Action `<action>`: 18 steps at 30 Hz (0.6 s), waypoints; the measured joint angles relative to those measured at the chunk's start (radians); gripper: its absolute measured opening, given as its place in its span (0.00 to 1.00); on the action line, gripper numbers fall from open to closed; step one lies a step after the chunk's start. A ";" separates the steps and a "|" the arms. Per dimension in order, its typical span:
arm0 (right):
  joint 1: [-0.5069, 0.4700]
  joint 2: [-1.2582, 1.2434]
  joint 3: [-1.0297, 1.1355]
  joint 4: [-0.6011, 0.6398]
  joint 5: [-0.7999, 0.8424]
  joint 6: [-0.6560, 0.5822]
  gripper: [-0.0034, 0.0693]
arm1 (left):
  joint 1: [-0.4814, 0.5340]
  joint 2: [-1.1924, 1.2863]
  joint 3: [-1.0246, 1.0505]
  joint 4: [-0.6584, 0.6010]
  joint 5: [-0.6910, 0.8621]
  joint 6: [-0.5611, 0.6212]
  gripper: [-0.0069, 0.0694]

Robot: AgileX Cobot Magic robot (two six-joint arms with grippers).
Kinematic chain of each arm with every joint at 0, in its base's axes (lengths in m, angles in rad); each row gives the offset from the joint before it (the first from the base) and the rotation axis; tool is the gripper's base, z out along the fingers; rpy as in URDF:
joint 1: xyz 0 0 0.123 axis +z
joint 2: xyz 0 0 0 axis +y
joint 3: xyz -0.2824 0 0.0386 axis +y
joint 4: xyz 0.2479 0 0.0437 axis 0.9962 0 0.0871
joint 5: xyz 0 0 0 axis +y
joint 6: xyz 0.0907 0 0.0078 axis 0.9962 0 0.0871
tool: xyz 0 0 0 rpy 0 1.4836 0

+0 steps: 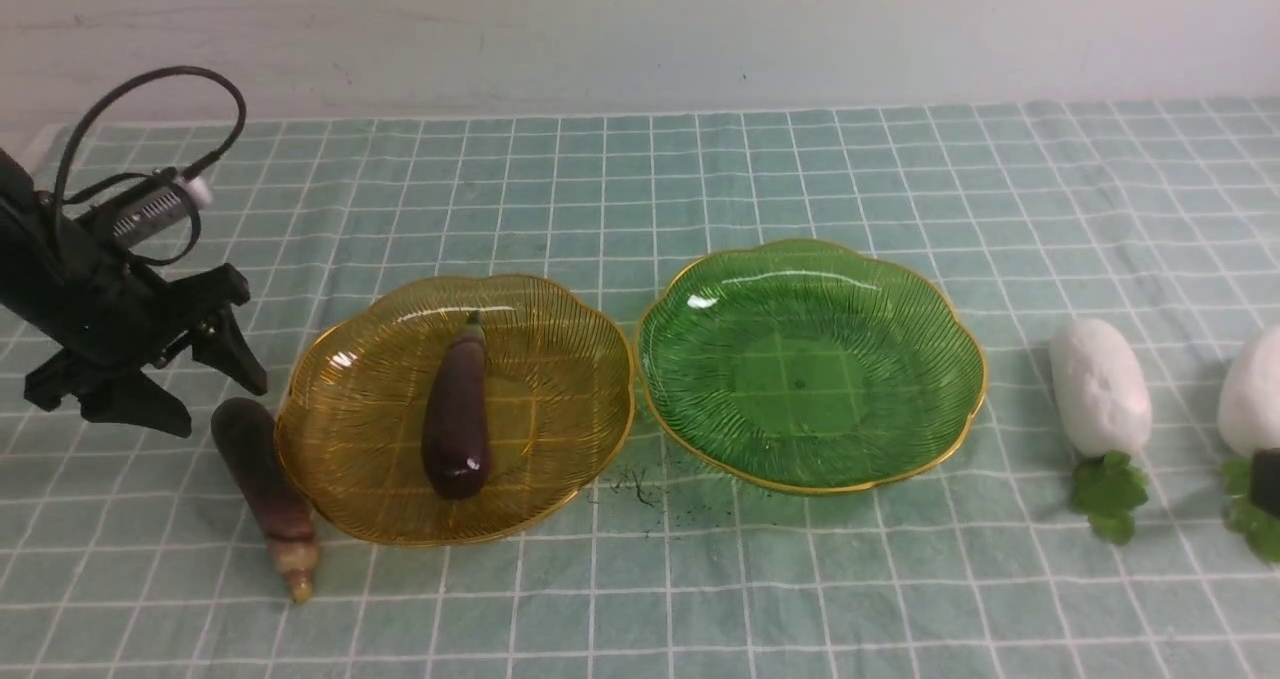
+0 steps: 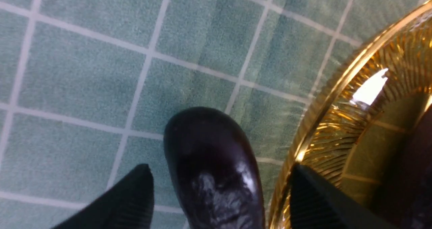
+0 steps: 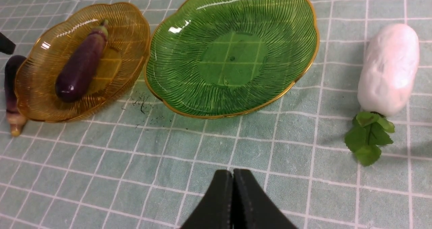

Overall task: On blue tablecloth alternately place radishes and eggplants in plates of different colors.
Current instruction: 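Pick up the eggplant and place it in the yellow plate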

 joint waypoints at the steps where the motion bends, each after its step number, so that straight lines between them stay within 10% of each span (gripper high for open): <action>1: 0.000 0.000 0.000 0.000 0.000 -0.001 0.03 | -0.003 0.012 0.000 0.000 -0.005 0.001 0.77; 18: 0.000 0.000 0.000 0.000 -0.029 -0.006 0.03 | -0.005 0.010 -0.127 0.141 0.098 -0.020 0.56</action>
